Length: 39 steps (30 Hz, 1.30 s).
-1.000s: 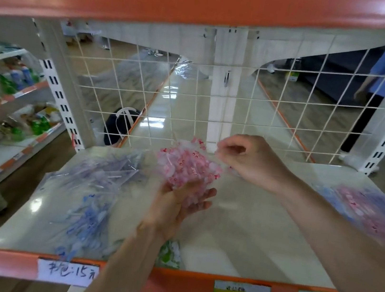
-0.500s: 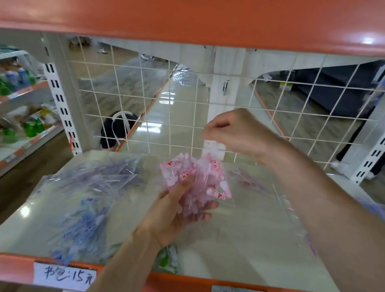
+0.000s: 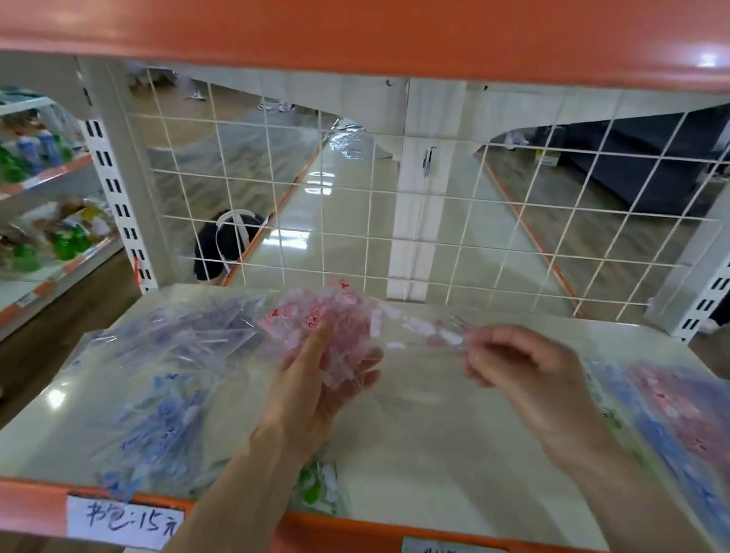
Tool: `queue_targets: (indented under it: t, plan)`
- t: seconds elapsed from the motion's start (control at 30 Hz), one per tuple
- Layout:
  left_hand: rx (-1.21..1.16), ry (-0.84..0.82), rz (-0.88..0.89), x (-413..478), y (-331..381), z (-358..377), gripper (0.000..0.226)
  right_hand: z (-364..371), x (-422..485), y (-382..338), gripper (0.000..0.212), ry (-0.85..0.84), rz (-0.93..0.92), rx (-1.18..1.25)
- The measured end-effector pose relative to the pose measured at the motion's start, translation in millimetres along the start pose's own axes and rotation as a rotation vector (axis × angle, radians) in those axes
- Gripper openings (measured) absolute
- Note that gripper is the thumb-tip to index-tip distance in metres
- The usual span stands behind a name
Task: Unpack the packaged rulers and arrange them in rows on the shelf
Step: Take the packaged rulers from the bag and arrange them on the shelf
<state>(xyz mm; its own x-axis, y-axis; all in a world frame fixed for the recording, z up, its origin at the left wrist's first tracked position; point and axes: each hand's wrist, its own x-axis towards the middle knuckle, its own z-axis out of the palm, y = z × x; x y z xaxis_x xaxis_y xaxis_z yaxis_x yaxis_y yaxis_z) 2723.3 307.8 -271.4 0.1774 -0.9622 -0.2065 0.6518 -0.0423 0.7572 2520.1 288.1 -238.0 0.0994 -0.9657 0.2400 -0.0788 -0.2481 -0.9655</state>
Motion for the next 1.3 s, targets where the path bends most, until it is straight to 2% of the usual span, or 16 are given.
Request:
queue_targets:
  t: [0.1, 0.17, 0.27, 0.47, 0.6, 0.77, 0.83, 0.93, 1.03, 1.13, 1.23, 1.3]
  plan:
    - [0.107, -0.013, 0.035, -0.5, -3.3, -0.8, 0.03, 11.5, -13.6, 26.1, 0.03, -0.035, -0.01, -0.173]
    - [0.175, -0.031, 0.043, -1.3, -6.2, 0.8, 0.023, 15.8, -24.4, 40.2, 0.027, -0.004, -0.073, -0.32]
    - [0.259, -0.056, 0.067, -2.5, -6.0, 6.6, 0.028, 16.2, -26.7, 47.9, 0.021, 0.076, -0.185, -0.434]
    - [0.275, -0.01, 0.183, -6.0, -6.0, 5.8, 0.037, 14.6, -26.8, 61.5, 0.021, 0.071, -0.364, -0.448]
    - [0.31, -0.029, 0.2, 0.4, -0.8, 13.0, 0.034, 9.7, -23.3, 62.8, 0.016, 0.129, -0.345, -0.381]
    - [0.359, -0.098, 0.196, 23.6, 13.5, 37.5, 0.013, -0.7, -19.4, 61.1, 0.011, 0.291, -0.214, -0.239]
    - [0.363, -0.148, 0.183, 25.9, 7.8, 42.3, 0.012, -2.4, -17.3, 60.5, 0.012, 0.329, -0.163, -0.244]
    - [0.332, -0.197, 0.158, 24.4, -6.0, 35.5, 0.016, -2.7, -17.3, 62.3, 0.017, 0.303, -0.104, -0.331]
    - [0.331, -0.235, 0.14, 26.7, -9.1, 28.0, 0.025, 1.1, -18.1, 63.2, 0.015, 0.342, -0.129, -0.368]
    - [0.289, -0.256, 0.099, 26.3, -7.4, 25.9, 0.022, 5.7, -19.1, 61.1, 0.022, 0.349, -0.183, -0.439]
    - [0.274, -0.216, 0.082, 26.7, -6.5, 25.3, 0.024, 7.7, -22.7, 55.6, 0.033, 0.273, -0.266, -0.518]
    - [0.257, -0.188, 0.097, 27.1, -5.7, 23.1, 0.022, 11.0, -23.9, 53.5, 0.034, 0.213, -0.334, -0.638]
